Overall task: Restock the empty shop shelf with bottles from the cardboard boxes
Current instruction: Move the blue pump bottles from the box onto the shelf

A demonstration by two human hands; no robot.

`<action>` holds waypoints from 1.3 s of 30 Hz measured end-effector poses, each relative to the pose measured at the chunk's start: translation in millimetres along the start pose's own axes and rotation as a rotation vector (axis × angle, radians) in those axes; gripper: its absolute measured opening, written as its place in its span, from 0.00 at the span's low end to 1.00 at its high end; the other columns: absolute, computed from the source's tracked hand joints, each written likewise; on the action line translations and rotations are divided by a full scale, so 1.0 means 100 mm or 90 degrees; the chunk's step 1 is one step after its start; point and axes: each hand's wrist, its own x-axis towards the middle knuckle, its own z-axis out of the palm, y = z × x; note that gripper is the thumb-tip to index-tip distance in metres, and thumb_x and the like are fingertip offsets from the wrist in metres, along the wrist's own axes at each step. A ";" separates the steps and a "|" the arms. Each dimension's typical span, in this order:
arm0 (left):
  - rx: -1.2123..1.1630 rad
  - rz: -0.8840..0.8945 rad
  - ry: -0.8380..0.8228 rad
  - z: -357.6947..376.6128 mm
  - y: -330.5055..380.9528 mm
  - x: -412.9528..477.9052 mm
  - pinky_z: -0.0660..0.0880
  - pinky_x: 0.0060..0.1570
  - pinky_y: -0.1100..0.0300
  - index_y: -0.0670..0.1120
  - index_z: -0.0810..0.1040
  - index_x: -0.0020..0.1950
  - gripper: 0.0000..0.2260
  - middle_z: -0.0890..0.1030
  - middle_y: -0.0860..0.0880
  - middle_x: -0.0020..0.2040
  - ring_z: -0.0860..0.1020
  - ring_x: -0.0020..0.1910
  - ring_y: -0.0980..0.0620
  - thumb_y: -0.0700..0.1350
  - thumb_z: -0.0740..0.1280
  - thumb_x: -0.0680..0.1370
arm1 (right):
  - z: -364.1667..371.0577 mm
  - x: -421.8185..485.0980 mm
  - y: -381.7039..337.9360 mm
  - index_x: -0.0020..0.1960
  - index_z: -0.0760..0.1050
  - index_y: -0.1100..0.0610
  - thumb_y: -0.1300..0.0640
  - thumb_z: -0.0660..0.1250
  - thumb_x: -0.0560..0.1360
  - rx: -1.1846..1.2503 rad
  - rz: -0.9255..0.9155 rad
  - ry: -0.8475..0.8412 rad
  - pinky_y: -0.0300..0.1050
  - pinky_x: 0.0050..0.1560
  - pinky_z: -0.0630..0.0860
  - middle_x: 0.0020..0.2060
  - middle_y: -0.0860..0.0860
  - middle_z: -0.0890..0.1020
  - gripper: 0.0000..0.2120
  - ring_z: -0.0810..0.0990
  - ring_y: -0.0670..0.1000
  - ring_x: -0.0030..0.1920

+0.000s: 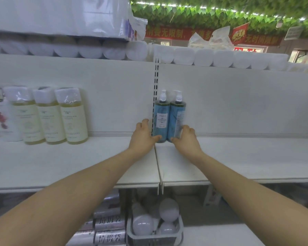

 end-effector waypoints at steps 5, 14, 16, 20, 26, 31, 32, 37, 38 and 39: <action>0.103 0.046 -0.030 -0.43 0.09 -0.33 0.72 0.63 0.52 0.47 0.62 0.83 0.37 0.68 0.43 0.76 0.72 0.72 0.40 0.56 0.75 0.79 | -0.10 -0.43 -0.35 0.76 0.65 0.58 0.54 0.71 0.79 -0.108 -0.088 -0.030 0.57 0.66 0.75 0.70 0.59 0.70 0.29 0.72 0.61 0.69; 0.205 0.097 -0.065 -1.39 0.05 -1.37 0.74 0.71 0.44 0.49 0.62 0.84 0.35 0.64 0.48 0.82 0.67 0.78 0.44 0.59 0.71 0.82 | 0.11 -1.53 -0.97 0.81 0.61 0.55 0.48 0.69 0.81 -0.201 -0.153 -0.031 0.57 0.72 0.72 0.77 0.56 0.67 0.33 0.69 0.59 0.75; 0.207 0.101 -0.069 -1.57 -0.01 -1.60 0.73 0.71 0.43 0.50 0.63 0.84 0.35 0.65 0.48 0.81 0.67 0.78 0.44 0.59 0.71 0.82 | 0.17 -1.78 -1.06 0.81 0.62 0.55 0.48 0.69 0.81 -0.194 -0.148 -0.032 0.57 0.71 0.72 0.77 0.56 0.67 0.33 0.69 0.59 0.74; 0.201 0.111 -0.084 -1.81 -0.13 -1.99 0.73 0.71 0.42 0.50 0.63 0.84 0.35 0.65 0.48 0.81 0.67 0.77 0.44 0.59 0.71 0.81 | 0.27 -2.21 -1.20 0.81 0.63 0.54 0.50 0.69 0.80 -0.192 -0.149 -0.040 0.58 0.71 0.72 0.76 0.56 0.68 0.32 0.69 0.60 0.74; 0.206 0.150 -0.062 -1.94 -0.11 -2.16 0.75 0.68 0.43 0.50 0.63 0.84 0.35 0.65 0.49 0.81 0.67 0.77 0.45 0.59 0.72 0.81 | 0.17 -2.56 -1.31 0.81 0.63 0.55 0.52 0.68 0.81 -0.207 -0.197 -0.016 0.56 0.72 0.72 0.77 0.56 0.68 0.31 0.69 0.60 0.74; 0.192 0.194 -0.074 -1.87 -0.27 -2.55 0.74 0.70 0.44 0.49 0.66 0.83 0.35 0.67 0.48 0.79 0.69 0.75 0.45 0.58 0.73 0.80 | 0.20 -2.94 -1.29 0.81 0.63 0.55 0.51 0.69 0.81 -0.201 -0.196 -0.024 0.55 0.72 0.70 0.76 0.56 0.68 0.31 0.68 0.59 0.75; 0.195 0.197 -0.083 -1.85 -0.32 -2.63 0.74 0.70 0.44 0.48 0.66 0.82 0.35 0.68 0.47 0.79 0.70 0.75 0.44 0.58 0.73 0.80 | 0.24 -3.02 -1.27 0.81 0.63 0.56 0.51 0.69 0.81 -0.199 -0.188 -0.029 0.55 0.71 0.71 0.76 0.56 0.68 0.31 0.68 0.59 0.75; 0.179 0.192 -0.103 -1.76 -0.48 -2.85 0.75 0.69 0.42 0.48 0.67 0.82 0.34 0.68 0.48 0.78 0.69 0.76 0.45 0.58 0.73 0.80 | 0.31 -3.25 -1.17 0.80 0.64 0.56 0.51 0.70 0.81 -0.202 -0.157 -0.049 0.54 0.70 0.72 0.75 0.56 0.69 0.31 0.69 0.58 0.74; 0.173 0.194 -0.102 -1.73 -0.48 -2.85 0.76 0.68 0.42 0.49 0.66 0.82 0.34 0.68 0.49 0.78 0.69 0.76 0.46 0.58 0.73 0.80 | 0.30 -3.24 -1.15 0.80 0.64 0.56 0.51 0.70 0.81 -0.201 -0.156 -0.048 0.54 0.70 0.73 0.75 0.56 0.69 0.31 0.69 0.58 0.74; 0.168 0.195 -0.100 -1.71 -0.47 -2.82 0.76 0.68 0.42 0.49 0.66 0.82 0.34 0.68 0.49 0.78 0.69 0.75 0.46 0.58 0.72 0.80 | 0.28 -3.21 -1.14 0.80 0.64 0.56 0.52 0.70 0.81 -0.201 -0.158 -0.045 0.53 0.69 0.73 0.74 0.55 0.69 0.30 0.69 0.58 0.74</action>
